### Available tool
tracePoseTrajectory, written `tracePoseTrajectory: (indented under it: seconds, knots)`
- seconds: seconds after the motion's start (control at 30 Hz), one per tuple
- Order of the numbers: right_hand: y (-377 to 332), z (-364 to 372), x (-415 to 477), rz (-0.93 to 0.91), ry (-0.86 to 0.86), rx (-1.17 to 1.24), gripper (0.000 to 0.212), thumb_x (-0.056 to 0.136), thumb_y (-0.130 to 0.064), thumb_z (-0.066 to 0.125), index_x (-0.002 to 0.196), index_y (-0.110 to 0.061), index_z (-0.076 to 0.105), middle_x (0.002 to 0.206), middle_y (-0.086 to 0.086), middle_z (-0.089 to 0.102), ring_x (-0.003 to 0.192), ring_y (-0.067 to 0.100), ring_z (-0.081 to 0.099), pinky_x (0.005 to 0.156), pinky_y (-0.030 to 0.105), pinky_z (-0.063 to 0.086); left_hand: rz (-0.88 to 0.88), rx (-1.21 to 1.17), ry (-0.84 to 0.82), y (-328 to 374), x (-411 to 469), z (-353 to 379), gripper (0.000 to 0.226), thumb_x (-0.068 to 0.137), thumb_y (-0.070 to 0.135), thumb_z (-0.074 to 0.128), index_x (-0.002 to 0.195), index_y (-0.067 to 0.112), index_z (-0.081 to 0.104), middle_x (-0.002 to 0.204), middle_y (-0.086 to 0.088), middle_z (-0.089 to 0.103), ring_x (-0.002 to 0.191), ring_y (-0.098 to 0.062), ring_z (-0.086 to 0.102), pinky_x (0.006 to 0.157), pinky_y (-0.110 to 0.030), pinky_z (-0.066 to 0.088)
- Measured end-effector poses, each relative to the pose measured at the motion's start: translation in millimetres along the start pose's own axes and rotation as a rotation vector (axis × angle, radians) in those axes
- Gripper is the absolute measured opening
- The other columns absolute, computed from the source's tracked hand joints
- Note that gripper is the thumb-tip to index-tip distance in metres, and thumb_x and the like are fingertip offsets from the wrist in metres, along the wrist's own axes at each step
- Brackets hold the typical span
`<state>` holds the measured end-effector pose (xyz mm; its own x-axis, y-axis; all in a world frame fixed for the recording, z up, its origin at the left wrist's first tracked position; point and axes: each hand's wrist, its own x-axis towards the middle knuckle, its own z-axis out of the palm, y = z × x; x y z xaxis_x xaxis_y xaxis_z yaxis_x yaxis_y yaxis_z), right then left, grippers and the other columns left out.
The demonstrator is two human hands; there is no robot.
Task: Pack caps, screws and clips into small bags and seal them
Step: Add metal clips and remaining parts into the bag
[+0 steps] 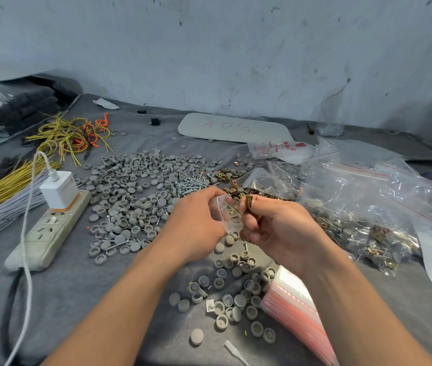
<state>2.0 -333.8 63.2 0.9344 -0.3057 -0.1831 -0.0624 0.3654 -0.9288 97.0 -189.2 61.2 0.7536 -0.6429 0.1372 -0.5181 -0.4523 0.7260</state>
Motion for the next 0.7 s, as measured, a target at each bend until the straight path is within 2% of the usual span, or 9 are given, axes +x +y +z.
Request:
tracePoseTrajectory:
  seconds: [0.13,0.27,0.3,0.4,0.5,0.57,0.63,0.7]
  knots:
    - [3,1,2,-0.042,0.102,-0.083,0.027,0.104,-0.004,0.050,0.084,-0.003,0.068,0.059,0.007,0.049,0.051,0.017,0.042,0.048,0.025,0.036,0.001,-0.008,-0.004,0,0,1,0.040,0.081,0.010,0.076,0.108,0.037,0.065,0.082,0.015,0.069,0.074,0.007,0.061,0.060,-0.006,0.043]
    - [8,5,8,-0.275,0.398,-0.603,0.029,0.096,-0.012,0.056,0.074,-0.020,0.073,0.049,-0.003,0.053,0.047,0.013,0.041,0.053,0.030,0.034,0.000,0.000,-0.018,1,0,2,0.040,0.081,0.012,0.077,0.110,0.037,0.066,0.081,0.015,0.068,0.067,0.004,0.060,0.055,-0.008,0.042]
    - [9,6,8,-0.319,0.414,-0.669,0.029,0.095,-0.014,0.057,0.072,-0.023,0.073,0.048,-0.007,0.052,0.045,0.011,0.040,0.053,0.030,0.033,0.001,0.005,-0.012,1,0,2,0.040,0.080,0.013,0.077,0.110,0.037,0.066,0.083,0.015,0.068,0.070,0.003,0.061,0.056,-0.008,0.042]
    - [11,10,9,-0.407,0.397,-0.767,0.030,0.095,-0.018,0.059,0.066,-0.019,0.070,0.045,-0.010,0.049,0.043,0.007,0.037,0.047,0.028,0.032,0.008,0.014,-0.009,1,0,2,0.042,0.079,0.011,0.076,0.111,0.037,0.066,0.086,0.014,0.070,0.075,0.000,0.063,0.058,-0.010,0.045]
    - [10,14,6,-0.506,0.354,-0.837,0.032,0.096,-0.029,0.068,0.066,-0.018,0.072,0.045,-0.008,0.047,0.045,0.006,0.035,0.047,0.028,0.033,0.004,-0.004,-0.022,0,1,2,0.043,0.079,0.009,0.076,0.111,0.037,0.066,0.087,0.012,0.072,0.077,-0.003,0.066,0.065,-0.020,0.053]
    - [5,9,4,-0.582,0.387,-0.755,0.031,0.096,-0.032,0.070,0.070,-0.017,0.075,0.047,-0.002,0.053,0.044,0.006,0.036,0.047,0.030,0.036,0.008,-0.049,-0.016,-1,1,1,0.039,0.079,0.014,0.081,0.108,0.036,0.067,0.085,0.013,0.073,0.075,-0.001,0.066,0.059,-0.012,0.048]
    - [0,-5,6,-0.587,0.500,-0.804,0.028,0.096,-0.033,0.070,0.072,-0.021,0.077,0.051,-0.009,0.062,0.042,0.004,0.044,0.046,0.023,0.038,0.007,-0.083,0.004,-3,2,-1,0.036,0.078,0.023,0.086,0.106,0.036,0.069,0.084,0.015,0.073,0.075,0.003,0.064,0.058,-0.007,0.043]
    - [-5,-20,6,-0.457,0.574,-1.059,0.020,0.095,-0.031,0.072,0.077,-0.027,0.079,0.055,-0.016,0.065,0.049,0.002,0.056,0.050,0.020,0.040,0.001,-0.093,0.030,-4,2,-2,0.034,0.078,0.028,0.088,0.105,0.037,0.069,0.085,0.015,0.073,0.076,0.003,0.064,0.059,-0.007,0.042]
